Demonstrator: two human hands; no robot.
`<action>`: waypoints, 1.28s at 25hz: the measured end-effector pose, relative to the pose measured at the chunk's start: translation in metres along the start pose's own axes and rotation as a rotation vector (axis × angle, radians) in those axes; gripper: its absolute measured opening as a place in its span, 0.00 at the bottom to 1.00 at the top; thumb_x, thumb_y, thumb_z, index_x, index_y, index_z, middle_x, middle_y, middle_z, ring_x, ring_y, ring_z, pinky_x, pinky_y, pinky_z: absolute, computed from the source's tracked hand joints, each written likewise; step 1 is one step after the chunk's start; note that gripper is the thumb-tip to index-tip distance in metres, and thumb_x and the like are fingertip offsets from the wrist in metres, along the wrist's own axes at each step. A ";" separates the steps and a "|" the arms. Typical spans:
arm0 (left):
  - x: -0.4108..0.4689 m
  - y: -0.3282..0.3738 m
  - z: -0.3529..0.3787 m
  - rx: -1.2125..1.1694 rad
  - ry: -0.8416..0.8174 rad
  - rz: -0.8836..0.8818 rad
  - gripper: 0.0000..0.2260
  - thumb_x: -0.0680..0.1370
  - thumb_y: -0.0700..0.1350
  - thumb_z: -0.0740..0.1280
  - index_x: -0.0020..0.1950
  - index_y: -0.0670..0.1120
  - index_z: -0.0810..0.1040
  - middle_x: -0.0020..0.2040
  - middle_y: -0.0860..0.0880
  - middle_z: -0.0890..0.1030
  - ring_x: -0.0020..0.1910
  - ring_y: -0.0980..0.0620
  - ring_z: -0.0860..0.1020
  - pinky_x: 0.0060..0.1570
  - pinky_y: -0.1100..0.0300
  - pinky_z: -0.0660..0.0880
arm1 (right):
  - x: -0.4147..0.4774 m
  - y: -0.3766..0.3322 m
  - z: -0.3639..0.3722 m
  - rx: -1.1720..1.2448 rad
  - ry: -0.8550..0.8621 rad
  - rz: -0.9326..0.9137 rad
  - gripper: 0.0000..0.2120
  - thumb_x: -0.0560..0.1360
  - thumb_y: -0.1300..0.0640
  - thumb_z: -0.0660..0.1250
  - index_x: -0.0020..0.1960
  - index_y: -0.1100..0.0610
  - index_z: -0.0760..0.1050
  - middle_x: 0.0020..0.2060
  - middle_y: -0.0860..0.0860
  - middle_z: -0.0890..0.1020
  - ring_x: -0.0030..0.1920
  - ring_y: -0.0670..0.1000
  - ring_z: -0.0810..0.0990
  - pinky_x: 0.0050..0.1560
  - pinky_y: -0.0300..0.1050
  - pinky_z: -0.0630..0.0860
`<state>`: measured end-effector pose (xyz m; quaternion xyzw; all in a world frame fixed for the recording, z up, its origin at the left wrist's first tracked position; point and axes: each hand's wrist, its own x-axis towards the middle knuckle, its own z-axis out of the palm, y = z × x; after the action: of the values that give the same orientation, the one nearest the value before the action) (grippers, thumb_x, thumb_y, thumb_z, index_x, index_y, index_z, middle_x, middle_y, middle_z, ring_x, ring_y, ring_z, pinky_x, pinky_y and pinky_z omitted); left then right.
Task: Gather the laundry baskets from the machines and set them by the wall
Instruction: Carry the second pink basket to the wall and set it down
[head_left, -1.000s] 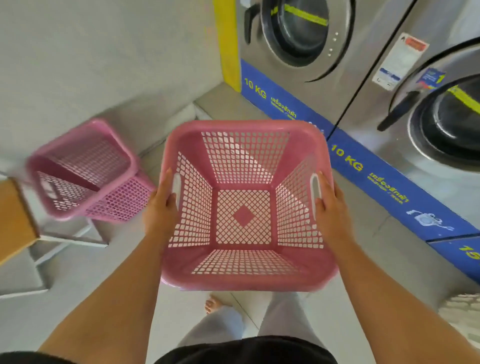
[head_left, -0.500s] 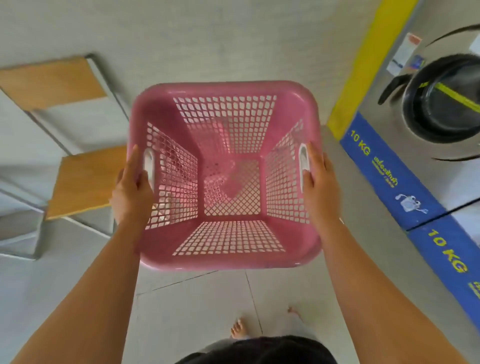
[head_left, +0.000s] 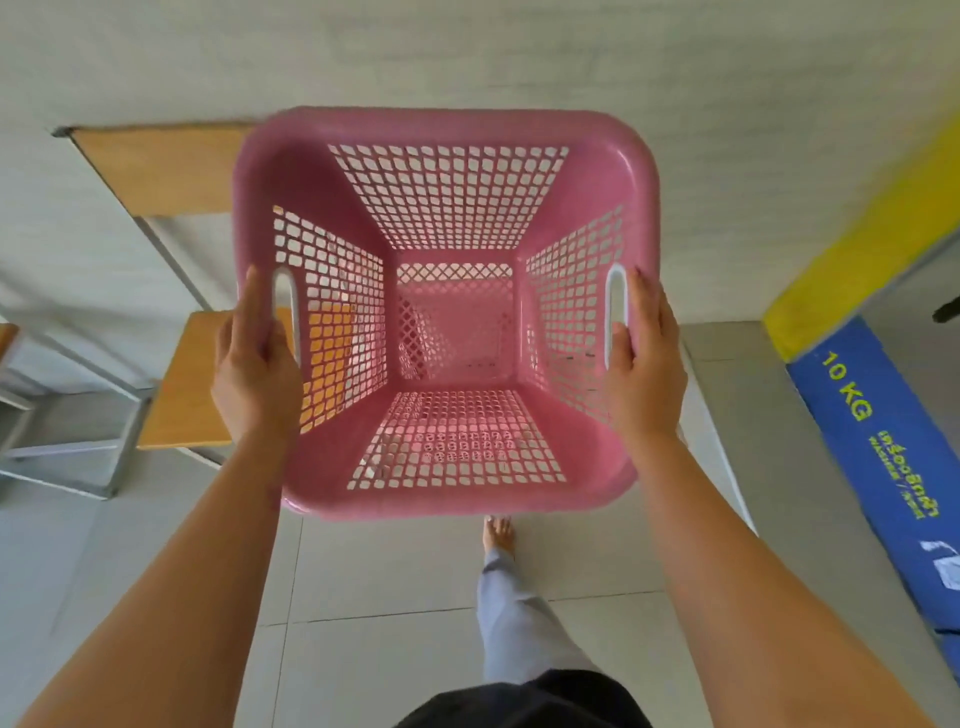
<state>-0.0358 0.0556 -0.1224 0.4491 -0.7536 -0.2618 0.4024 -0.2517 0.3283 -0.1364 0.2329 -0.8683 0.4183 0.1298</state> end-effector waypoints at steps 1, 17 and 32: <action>0.016 -0.005 0.020 0.031 -0.028 -0.012 0.25 0.79 0.48 0.58 0.71 0.72 0.61 0.60 0.52 0.78 0.52 0.50 0.77 0.47 0.60 0.70 | 0.018 0.008 0.020 -0.005 -0.043 0.016 0.27 0.81 0.59 0.56 0.76 0.39 0.57 0.77 0.48 0.62 0.70 0.44 0.67 0.48 0.36 0.70; 0.137 -0.117 0.250 0.306 -0.397 -0.326 0.23 0.80 0.49 0.60 0.71 0.70 0.63 0.63 0.52 0.78 0.53 0.45 0.80 0.49 0.51 0.75 | 0.149 0.131 0.248 -0.215 -0.450 0.225 0.26 0.81 0.58 0.57 0.76 0.42 0.59 0.76 0.51 0.63 0.55 0.59 0.81 0.44 0.42 0.75; 0.107 -0.201 0.328 0.550 -0.804 -0.483 0.28 0.80 0.40 0.58 0.77 0.59 0.57 0.78 0.53 0.60 0.65 0.42 0.75 0.52 0.47 0.78 | 0.099 0.199 0.323 -0.561 -0.930 0.227 0.33 0.81 0.57 0.58 0.80 0.50 0.46 0.79 0.61 0.46 0.74 0.63 0.63 0.62 0.60 0.75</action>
<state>-0.2474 -0.1213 -0.4114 0.5626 -0.7641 -0.2912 -0.1216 -0.4485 0.1521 -0.4263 0.2543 -0.9320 0.0353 -0.2559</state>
